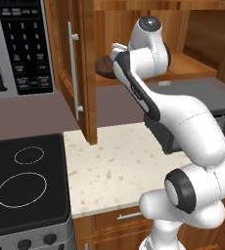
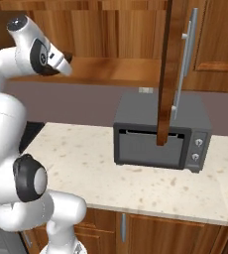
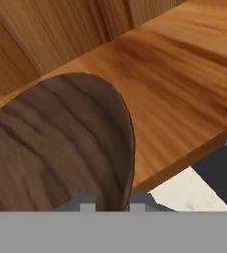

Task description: Take the smaller bowl and place it next to the appetizer plate on the dining counter , and place the larger bowl next to the plate with cooked food.

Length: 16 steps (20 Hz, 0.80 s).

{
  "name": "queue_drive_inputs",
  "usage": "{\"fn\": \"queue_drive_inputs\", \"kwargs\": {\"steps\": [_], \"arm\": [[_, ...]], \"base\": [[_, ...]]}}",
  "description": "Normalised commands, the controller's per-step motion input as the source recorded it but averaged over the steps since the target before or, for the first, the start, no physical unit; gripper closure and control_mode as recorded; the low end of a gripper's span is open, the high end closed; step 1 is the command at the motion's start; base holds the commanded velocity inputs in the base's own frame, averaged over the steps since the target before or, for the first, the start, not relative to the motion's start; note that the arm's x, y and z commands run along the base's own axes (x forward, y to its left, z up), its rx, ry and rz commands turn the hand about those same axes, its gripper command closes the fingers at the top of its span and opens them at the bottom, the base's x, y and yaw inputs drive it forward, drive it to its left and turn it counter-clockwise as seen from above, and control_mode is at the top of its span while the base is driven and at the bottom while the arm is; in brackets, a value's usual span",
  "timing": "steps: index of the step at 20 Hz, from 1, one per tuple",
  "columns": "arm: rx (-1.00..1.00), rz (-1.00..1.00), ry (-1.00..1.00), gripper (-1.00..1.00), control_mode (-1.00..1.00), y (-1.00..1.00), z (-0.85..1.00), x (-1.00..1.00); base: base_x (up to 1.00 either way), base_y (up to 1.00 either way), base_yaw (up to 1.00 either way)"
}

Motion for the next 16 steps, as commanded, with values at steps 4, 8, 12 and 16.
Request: {"fn": "queue_drive_inputs", "kwargs": {"steps": [4,8,12,16], "arm": [[0.16,-0.04,-0.28,1.00,-1.00,-0.91,-0.01,-1.00],[0.17,0.00,-0.17,1.00,-1.00,-0.82,0.00,-1.00],[0.08,0.00,-0.11,1.00,-1.00,-0.42,0.00,-0.96],[-0.02,-0.01,0.00,1.00,-1.00,0.00,0.08,-0.47]], "base": [[0.00,0.00,0.00],[0.00,0.00,0.00],[0.00,0.00,0.00],[0.00,0.00,0.00]]}}
